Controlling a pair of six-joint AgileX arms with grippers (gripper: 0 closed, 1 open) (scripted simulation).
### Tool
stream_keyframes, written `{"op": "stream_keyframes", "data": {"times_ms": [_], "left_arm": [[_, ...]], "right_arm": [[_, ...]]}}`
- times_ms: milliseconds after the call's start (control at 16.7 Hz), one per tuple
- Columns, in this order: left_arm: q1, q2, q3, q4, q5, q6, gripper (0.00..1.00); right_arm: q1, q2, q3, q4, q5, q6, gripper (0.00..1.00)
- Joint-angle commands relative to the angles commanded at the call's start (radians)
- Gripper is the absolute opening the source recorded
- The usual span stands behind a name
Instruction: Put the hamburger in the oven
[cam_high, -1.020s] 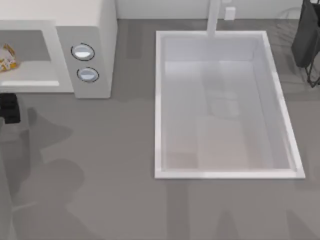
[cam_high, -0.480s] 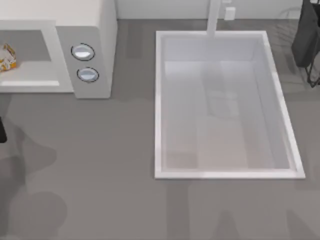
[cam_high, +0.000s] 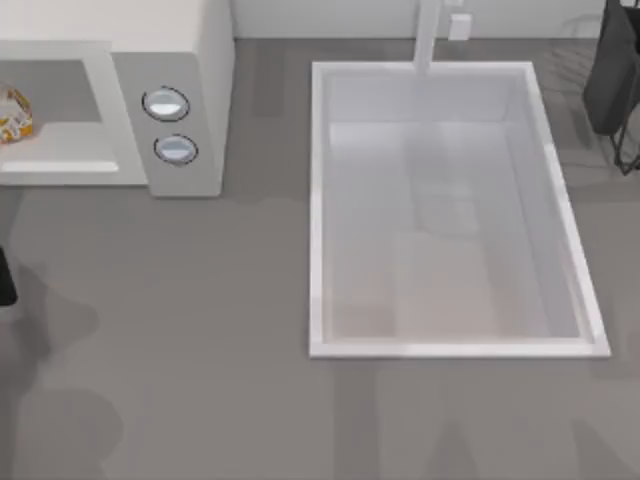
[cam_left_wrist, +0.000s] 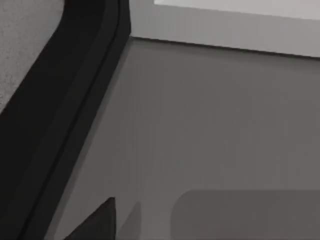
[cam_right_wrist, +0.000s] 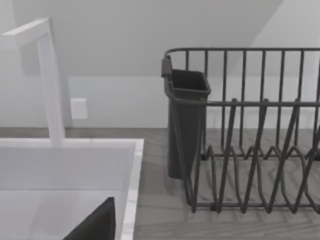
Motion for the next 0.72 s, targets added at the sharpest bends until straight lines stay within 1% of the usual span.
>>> {"op": "stream_keyframes", "data": {"times_ms": [180,360,540,720], "left_arm": [[-0.002,-0.041,0.033,0.015,0.016,0.008,1.00],[-0.001,-0.092,0.060,-0.023,0.042,0.023,1.00],[0.002,-0.138,0.075,-0.113,0.059,0.040,1.00],[0.005,-0.181,0.080,-0.238,0.060,0.055,1.00]], "right_arm": [[0.000,0.000,0.000,0.000,0.000,0.000,1.00],[0.000,0.000,0.000,0.000,0.000,0.000,1.00],[0.000,0.000,0.000,0.000,0.000,0.000,1.00],[0.000,0.000,0.000,0.000,0.000,0.000,1.00]]}}
